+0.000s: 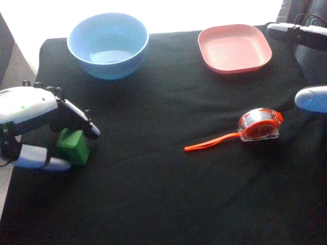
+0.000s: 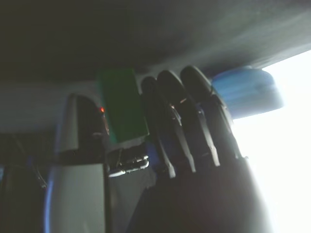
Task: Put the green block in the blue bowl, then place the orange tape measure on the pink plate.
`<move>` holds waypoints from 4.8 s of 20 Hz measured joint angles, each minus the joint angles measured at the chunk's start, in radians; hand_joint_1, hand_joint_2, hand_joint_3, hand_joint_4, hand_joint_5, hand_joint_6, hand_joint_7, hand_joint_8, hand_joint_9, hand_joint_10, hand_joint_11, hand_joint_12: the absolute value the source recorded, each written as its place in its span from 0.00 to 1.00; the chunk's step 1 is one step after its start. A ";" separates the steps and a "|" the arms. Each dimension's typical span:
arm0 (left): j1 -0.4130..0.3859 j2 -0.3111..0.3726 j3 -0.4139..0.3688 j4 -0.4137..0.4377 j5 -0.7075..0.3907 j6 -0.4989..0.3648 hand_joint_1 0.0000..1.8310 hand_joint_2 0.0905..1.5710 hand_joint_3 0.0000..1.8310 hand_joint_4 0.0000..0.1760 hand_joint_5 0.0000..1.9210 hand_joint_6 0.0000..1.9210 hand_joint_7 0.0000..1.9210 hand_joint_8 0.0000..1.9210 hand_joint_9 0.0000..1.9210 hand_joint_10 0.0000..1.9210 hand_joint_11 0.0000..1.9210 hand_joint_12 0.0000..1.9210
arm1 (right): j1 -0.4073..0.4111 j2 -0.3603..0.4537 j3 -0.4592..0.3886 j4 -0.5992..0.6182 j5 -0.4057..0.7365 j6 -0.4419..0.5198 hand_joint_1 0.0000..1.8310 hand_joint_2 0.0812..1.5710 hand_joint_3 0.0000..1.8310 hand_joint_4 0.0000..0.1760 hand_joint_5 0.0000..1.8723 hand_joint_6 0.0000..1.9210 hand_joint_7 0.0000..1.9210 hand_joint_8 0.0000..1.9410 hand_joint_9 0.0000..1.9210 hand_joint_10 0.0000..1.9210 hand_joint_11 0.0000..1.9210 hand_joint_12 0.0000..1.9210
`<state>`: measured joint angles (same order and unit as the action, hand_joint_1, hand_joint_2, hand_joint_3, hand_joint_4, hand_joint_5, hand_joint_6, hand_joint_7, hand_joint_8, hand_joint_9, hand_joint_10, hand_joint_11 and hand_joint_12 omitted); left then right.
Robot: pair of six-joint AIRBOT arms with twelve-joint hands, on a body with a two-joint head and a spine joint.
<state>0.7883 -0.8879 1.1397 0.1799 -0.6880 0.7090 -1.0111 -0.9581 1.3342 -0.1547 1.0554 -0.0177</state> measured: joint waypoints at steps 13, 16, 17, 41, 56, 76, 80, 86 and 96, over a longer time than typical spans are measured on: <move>-0.117 0.016 0.007 0.002 -0.073 0.036 0.70 0.65 0.00 0.00 0.68 0.10 0.54 0.58 0.50 0.61 0.39 0.87 | -0.004 -0.004 0.000 0.000 0.000 0.000 0.34 0.66 0.00 0.54 0.11 0.00 0.06 0.00 0.04 0.00 0.04 0.03; -0.197 -0.002 0.052 -0.042 -0.083 0.068 0.70 0.67 0.00 0.00 0.66 0.10 0.50 0.66 0.47 0.67 0.38 0.91 | -0.004 -0.005 0.005 -0.001 0.000 0.000 0.33 0.66 0.00 0.63 0.11 0.00 0.06 0.00 0.03 0.00 0.03 0.03; -0.224 -0.025 0.087 -0.061 -0.071 0.074 0.70 0.67 0.00 0.00 0.66 0.12 0.51 0.63 0.47 0.64 0.37 0.88 | -0.004 -0.006 0.008 0.000 0.000 0.001 0.34 0.66 0.00 0.64 0.11 0.00 0.06 0.00 0.03 0.00 0.02 0.03; -0.561 -0.477 0.580 -0.045 0.575 0.182 0.54 0.65 0.00 0.00 0.48 0.00 0.56 0.24 0.46 0.63 0.39 0.90 | -0.009 -0.045 0.066 -0.029 0.000 0.039 0.34 0.70 0.00 0.51 0.10 0.00 0.08 0.00 0.05 0.00 0.04 0.04; -0.336 -0.018 0.085 -0.022 -0.004 0.181 0.45 0.65 0.00 0.00 0.30 0.00 0.34 0.00 0.28 0.21 0.08 0.71 | -0.009 -0.045 0.064 -0.084 0.004 0.060 0.43 0.63 0.00 0.64 0.11 0.00 0.06 0.00 0.03 0.00 0.00 0.27; 0.196 0.087 -0.117 -0.234 -0.256 0.101 0.43 0.50 0.00 0.00 0.18 0.00 0.19 0.00 0.17 0.00 0.00 0.44 | 0.013 -0.126 0.102 -0.172 -0.040 0.110 0.62 0.67 0.01 0.00 0.47 0.01 0.49 0.00 0.48 0.01 0.19 0.69; 0.200 0.073 -0.111 -0.227 -0.252 0.080 0.37 0.52 0.01 0.27 0.18 0.00 0.20 0.00 0.17 0.00 0.00 0.50 | 0.046 -0.169 0.150 -0.169 -0.077 0.113 0.74 0.68 0.01 0.00 0.52 0.39 0.54 0.50 0.51 0.52 0.31 0.73; 0.211 0.073 -0.103 -0.232 -0.264 0.052 0.35 0.53 0.00 0.43 0.18 0.00 0.21 0.00 0.19 0.01 0.00 0.51 | 0.049 -0.175 0.166 -0.138 -0.096 0.119 0.76 0.66 0.00 0.00 0.52 0.42 0.61 0.34 0.53 0.59 0.33 0.66; 0.227 0.073 -0.103 -0.239 -0.280 0.034 0.39 0.58 0.01 0.15 0.20 0.00 0.21 0.00 0.21 0.00 0.00 0.52 | 0.049 -0.176 0.153 -0.146 -0.095 0.120 0.77 0.66 0.00 0.00 0.51 0.43 0.56 0.40 0.60 0.50 0.46 0.63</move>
<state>1.0149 -0.8146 1.0367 -0.0589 -0.9684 0.7433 -0.9623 -1.1343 1.4872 -0.3012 0.9604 0.1020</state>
